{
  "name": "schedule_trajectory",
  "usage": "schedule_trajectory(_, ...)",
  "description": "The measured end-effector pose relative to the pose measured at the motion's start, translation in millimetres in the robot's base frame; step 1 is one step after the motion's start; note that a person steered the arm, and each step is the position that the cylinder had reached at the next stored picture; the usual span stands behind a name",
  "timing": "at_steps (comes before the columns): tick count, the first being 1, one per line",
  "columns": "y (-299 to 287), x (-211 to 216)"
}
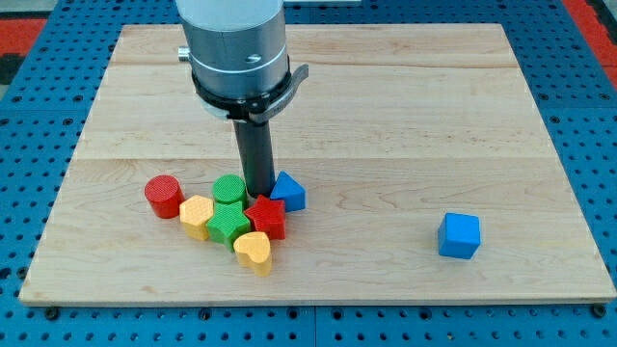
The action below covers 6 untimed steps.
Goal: Push the group of blocks to the right
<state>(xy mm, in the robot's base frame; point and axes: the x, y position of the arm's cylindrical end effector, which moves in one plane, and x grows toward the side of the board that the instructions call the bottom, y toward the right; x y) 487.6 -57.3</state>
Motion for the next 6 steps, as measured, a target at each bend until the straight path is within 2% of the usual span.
schedule_trajectory(1, -22.0, -50.8)
schedule_trajectory(2, -89.9, -49.9)
schedule_trajectory(3, -135.5, -12.6)
schedule_trajectory(4, -145.4, 16.2)
schedule_trajectory(5, -99.8, 19.6)
schedule_trajectory(6, -82.8, 19.7)
